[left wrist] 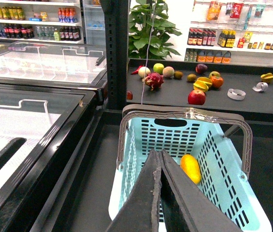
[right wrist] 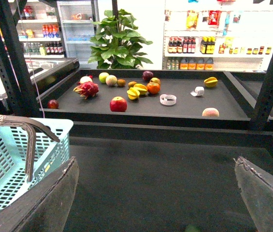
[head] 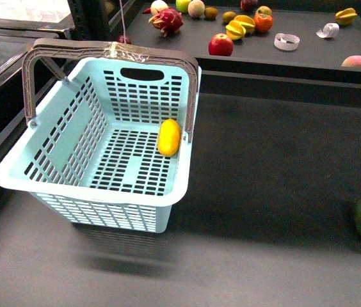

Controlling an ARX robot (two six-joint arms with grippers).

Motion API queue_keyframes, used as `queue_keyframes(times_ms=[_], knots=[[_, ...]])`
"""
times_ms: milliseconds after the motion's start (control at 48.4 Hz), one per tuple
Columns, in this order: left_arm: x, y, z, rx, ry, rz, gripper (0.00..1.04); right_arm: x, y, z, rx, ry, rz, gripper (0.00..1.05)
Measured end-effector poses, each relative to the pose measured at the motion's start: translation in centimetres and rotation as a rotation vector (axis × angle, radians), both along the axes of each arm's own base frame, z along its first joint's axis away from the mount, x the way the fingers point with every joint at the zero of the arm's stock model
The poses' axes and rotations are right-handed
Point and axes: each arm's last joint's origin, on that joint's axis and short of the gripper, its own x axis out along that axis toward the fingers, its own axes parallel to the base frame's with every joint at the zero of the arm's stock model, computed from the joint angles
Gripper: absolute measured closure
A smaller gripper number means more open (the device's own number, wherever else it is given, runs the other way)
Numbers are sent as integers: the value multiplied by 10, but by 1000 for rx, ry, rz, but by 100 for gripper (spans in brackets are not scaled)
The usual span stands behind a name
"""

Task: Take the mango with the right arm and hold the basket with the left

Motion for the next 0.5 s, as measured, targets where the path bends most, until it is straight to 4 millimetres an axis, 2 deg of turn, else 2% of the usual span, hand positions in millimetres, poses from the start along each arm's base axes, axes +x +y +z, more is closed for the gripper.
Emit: queue_keyframes(times_ms=[496], knots=[[-13,0,-2,0,11,0,101,0,0,0,0,0,0,8]])
